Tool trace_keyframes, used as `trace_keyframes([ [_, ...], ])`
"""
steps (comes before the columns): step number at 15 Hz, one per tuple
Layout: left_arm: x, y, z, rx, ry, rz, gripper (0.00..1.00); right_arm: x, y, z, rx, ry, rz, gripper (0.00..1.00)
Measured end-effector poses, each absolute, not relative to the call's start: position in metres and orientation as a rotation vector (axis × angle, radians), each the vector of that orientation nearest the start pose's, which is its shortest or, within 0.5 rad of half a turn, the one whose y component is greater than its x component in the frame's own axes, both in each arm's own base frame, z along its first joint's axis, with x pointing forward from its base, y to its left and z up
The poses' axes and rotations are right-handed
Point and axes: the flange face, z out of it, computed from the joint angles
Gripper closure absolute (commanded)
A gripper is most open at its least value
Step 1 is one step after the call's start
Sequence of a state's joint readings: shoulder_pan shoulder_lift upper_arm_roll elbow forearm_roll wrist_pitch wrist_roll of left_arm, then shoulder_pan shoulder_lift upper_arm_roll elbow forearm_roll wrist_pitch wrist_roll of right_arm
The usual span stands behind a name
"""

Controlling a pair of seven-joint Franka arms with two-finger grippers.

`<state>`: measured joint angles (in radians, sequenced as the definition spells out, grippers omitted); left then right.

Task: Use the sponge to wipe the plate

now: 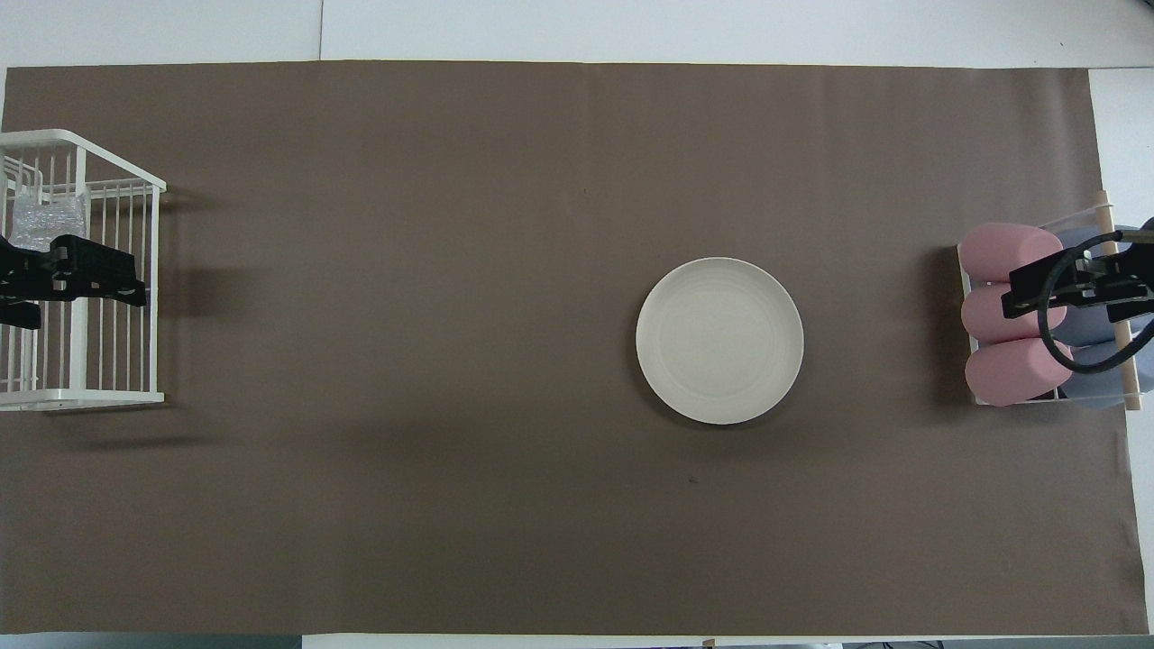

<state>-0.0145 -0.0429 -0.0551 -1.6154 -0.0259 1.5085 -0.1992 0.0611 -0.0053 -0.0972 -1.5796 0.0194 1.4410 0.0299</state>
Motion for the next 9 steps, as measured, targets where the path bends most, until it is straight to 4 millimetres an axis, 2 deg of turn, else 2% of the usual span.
trace_keyframes([
  [9,0.5334,-0.0403,0.6223,-3.149,-0.205,0.093,0.00,0.5378,-0.0173,0.6128,-3.113,0.101,0.208,0.00],
])
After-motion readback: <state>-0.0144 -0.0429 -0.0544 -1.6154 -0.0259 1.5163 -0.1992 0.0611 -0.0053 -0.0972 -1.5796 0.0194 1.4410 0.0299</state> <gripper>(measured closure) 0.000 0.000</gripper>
